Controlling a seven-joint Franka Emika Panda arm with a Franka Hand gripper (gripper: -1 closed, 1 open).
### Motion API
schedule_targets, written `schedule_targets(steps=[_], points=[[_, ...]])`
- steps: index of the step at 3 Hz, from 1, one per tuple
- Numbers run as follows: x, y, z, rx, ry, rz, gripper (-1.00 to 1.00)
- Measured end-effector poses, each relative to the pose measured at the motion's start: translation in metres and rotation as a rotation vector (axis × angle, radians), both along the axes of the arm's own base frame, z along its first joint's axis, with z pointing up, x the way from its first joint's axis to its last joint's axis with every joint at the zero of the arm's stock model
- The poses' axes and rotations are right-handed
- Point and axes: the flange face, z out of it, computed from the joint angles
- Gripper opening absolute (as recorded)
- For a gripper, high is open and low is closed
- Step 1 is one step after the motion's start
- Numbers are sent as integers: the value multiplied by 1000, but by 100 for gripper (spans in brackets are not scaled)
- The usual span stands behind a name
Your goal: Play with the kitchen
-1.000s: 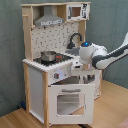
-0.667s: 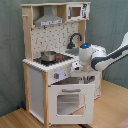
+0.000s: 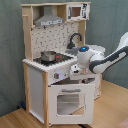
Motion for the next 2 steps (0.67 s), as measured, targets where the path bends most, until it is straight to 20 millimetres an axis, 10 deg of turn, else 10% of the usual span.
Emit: schedule_targets(steps=[2], points=[[5,7,-25,11,-8,23,-100]])
